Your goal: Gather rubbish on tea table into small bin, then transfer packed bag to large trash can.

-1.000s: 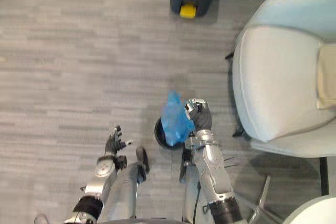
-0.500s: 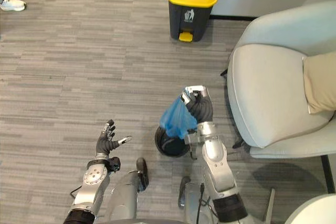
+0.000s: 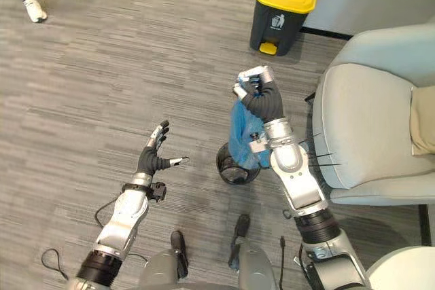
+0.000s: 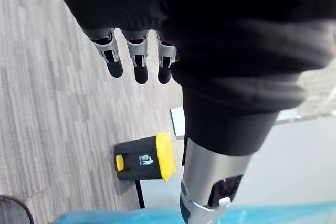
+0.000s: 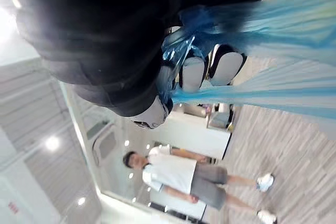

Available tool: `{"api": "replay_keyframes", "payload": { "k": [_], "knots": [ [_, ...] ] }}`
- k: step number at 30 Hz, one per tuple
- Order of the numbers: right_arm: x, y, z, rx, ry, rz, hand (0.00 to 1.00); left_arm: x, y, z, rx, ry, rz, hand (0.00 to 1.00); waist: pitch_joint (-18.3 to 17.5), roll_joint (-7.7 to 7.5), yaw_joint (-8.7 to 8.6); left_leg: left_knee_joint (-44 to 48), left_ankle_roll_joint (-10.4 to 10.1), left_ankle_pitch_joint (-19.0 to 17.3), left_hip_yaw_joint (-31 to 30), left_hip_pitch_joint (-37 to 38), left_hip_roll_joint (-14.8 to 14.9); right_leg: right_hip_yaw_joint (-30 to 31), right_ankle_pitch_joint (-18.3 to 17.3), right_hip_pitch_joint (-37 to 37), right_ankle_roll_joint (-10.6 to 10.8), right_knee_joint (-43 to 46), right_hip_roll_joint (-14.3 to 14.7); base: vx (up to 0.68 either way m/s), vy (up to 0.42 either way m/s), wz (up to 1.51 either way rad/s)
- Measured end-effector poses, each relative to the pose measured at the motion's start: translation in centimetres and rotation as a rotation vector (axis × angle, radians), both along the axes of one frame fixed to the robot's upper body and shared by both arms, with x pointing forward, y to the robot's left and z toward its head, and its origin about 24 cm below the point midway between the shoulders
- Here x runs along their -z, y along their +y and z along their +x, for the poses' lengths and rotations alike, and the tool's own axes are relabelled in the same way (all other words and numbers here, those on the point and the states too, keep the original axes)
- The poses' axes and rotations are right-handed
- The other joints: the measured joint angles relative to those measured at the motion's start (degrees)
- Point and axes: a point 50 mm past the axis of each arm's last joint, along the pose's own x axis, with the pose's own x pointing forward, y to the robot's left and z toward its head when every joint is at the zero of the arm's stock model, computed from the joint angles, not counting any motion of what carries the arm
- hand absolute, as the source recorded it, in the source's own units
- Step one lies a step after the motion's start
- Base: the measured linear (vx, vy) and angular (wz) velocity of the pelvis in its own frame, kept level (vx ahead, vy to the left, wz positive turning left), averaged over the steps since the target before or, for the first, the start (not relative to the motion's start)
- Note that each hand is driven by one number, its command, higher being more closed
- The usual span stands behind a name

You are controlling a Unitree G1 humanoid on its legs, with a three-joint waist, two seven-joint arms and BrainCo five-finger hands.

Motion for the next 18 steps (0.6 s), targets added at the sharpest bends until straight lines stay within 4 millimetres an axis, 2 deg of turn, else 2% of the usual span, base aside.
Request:
{"api": "replay_keyframes", "payload": {
  "k": [2, 4, 5, 8, 12, 13, 14, 18],
  "knots": [
    [-1.1, 2.0, -0.2, -0.090, -0.043, -0.029, 1.00, -0.2, 0.0, 0.5, 0.009, -0.009, 0.024, 0.00, -0.93, -0.49, -0.05, -1.13, 1.15, 0.79, 0.45, 0.10, -1.36, 0.54, 1.82, 0.09, 0.36, -1.85, -0.80, -0.11, 0.150, -0.07],
    [-1.6, 3.0, -0.4, -0.136, -0.059, -0.034, 1.00, 0.1, -0.5, 0.9, 0.027, 0.005, 0.042, 0.00, -1.37, -0.63, -0.07, -2.01, 1.60, 1.27, 0.69, 0.73, -1.81, 0.78, 2.69, 0.73, 0.27, -3.04, -0.87, -0.06, 0.053, -0.09],
    [-1.7, 4.4, -0.7, -0.195, -0.065, -0.045, 1.00, 0.7, -1.1, 0.9, 0.054, 0.032, 0.060, 0.00, -2.37, -1.09, -0.10, -2.36, 1.55, 1.35, 1.21, 1.14, -1.83, 1.73, 3.41, 0.93, 0.28, -4.04, -0.62, -0.02, 0.011, -0.20],
    [-2.0, 6.1, -1.0, -0.270, -0.077, -0.084, 1.00, 1.9, -2.5, 1.1, 0.128, 0.083, 0.112, 0.00, -3.45, -1.89, -0.26, -3.32, 1.06, 1.70, 1.59, 2.70, -1.78, 2.51, 4.13, 2.11, -0.10, -5.20, 0.07, 0.01, -0.010, -0.17],
    [-1.7, 7.1, -0.5, -0.293, -0.035, -0.102, 1.00, 2.4, -3.5, 1.4, 0.162, 0.103, 0.146, 0.00, -4.30, -2.80, -0.27, -4.20, 0.70, 2.12, 1.68, 3.89, -1.63, 3.24, 4.31, 2.99, -0.36, -5.73, 0.82, 0.00, -0.013, -0.07],
    [-2.0, 7.8, -0.4, -0.312, -0.037, -0.119, 1.00, 2.4, -3.7, 1.5, 0.167, 0.100, 0.163, 0.00, -4.48, -2.94, -0.25, -4.55, 0.56, 2.47, 1.66, 3.87, -1.53, 3.28, 4.62, 3.00, -0.76, -6.16, 1.06, 0.00, 0.000, 0.00],
    [-2.2, 8.5, -0.5, -0.331, -0.040, -0.124, 1.00, 2.3, -3.7, 1.7, 0.168, 0.094, 0.172, 1.00, -4.49, -2.95, -0.03, -4.65, 0.38, 2.72, 1.45, 3.86, -1.41, 3.18, 4.66, 3.05, -0.81, -6.19, 1.18, -0.01, -0.022, 0.04],
    [-2.2, 10.8, -0.9, -0.397, -0.037, -0.161, 1.00, 2.1, -4.0, 2.9, 0.173, 0.094, 0.217, 1.00, -4.63, -3.13, 0.08, -4.74, 0.13, 3.08, 0.14, 4.77, -0.85, 3.12, 4.66, 4.97, -0.81, -6.82, 1.78, -0.01, -0.014, 0.15]
  ]
}}
